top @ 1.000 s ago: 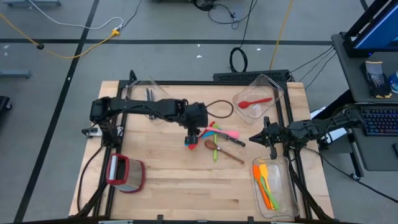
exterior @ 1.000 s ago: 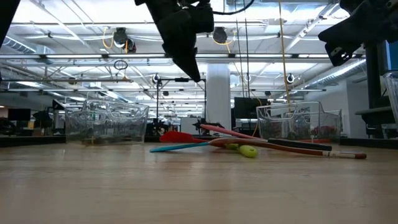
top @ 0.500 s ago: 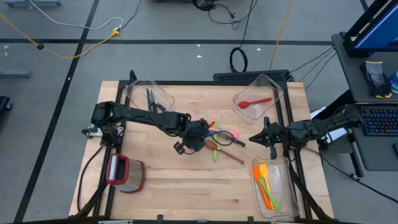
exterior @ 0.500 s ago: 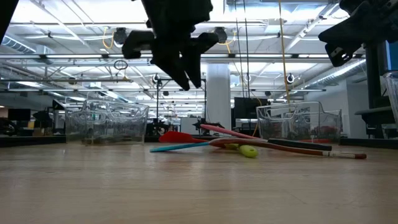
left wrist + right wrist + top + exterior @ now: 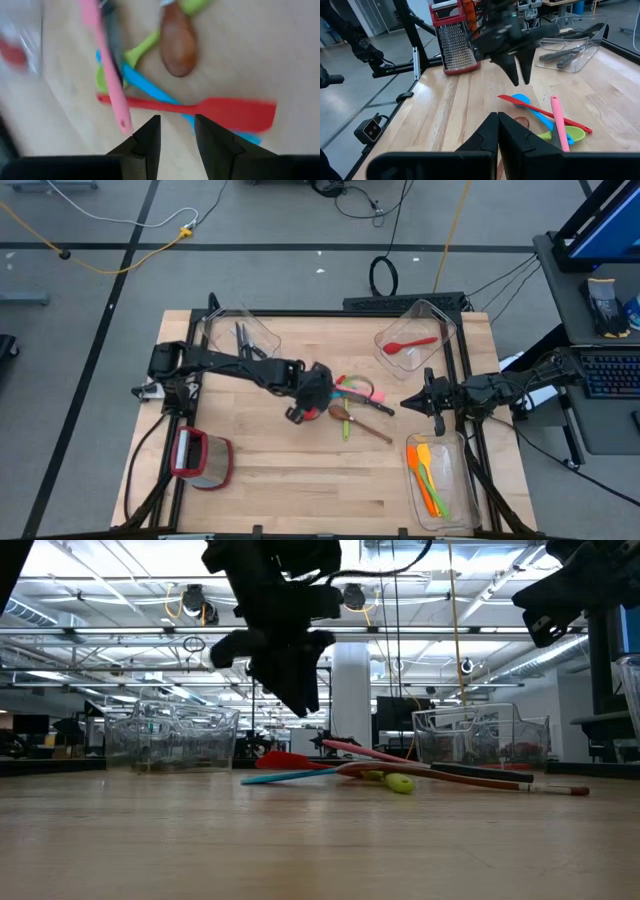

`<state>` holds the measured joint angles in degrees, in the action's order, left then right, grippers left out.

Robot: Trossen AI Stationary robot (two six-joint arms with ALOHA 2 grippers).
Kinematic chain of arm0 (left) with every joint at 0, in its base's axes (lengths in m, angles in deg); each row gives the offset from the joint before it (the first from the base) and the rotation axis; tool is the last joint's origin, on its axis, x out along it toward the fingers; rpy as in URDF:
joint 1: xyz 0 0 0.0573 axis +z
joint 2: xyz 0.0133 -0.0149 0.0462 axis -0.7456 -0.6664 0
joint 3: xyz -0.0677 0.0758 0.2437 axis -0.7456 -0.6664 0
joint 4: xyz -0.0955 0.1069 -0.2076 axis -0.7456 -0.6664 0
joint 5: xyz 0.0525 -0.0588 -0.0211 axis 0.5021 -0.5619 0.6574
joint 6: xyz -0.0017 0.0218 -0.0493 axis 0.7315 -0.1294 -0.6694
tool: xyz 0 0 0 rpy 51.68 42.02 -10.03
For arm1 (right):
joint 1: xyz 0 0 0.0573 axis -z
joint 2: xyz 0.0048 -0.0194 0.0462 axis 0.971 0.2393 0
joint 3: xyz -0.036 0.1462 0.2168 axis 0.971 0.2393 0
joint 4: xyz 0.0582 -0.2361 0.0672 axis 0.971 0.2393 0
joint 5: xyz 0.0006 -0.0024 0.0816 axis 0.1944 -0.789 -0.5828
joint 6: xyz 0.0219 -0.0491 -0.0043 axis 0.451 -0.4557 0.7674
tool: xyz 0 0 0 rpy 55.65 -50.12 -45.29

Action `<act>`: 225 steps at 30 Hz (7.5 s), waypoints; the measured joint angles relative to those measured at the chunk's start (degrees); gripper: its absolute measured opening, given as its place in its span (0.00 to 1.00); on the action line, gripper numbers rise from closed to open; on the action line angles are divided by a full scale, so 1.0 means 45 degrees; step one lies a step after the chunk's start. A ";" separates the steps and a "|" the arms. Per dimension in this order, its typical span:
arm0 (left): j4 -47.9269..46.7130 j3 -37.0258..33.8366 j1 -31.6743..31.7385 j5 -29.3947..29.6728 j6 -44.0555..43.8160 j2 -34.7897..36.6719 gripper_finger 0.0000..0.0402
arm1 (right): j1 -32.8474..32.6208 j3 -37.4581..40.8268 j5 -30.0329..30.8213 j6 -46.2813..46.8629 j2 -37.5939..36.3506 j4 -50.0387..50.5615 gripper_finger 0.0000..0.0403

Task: Pick & Place Kitchen Items
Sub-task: Put the red spatula into the bottom transparent bin

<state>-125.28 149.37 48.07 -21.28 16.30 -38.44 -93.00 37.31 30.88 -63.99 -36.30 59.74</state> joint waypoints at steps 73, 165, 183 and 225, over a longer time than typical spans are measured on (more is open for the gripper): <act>-0.0421 0.0356 -0.1278 0.2318 -1.5542 -0.2481 0.31 | -0.0001 0.0000 0.0010 0.0131 0.0004 0.0239 0.00; 0.0597 0.0351 -0.0298 0.0333 -1.6720 -0.2492 0.11 | -0.0005 0.0000 -0.0010 0.0131 0.0000 0.0500 0.00; 0.0503 0.0351 0.0229 0.0633 -1.6667 -0.1492 0.45 | -0.0005 0.0000 -0.0010 0.0130 0.0000 0.0680 0.00; 0.0452 0.0332 0.1471 -0.1479 -1.4866 -0.2389 0.23 | -0.0005 0.0005 -0.0011 0.0131 0.0015 0.1148 0.00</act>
<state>-123.24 150.86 54.69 -27.94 -50.60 -49.19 -93.02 37.33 30.83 -63.40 -36.24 64.90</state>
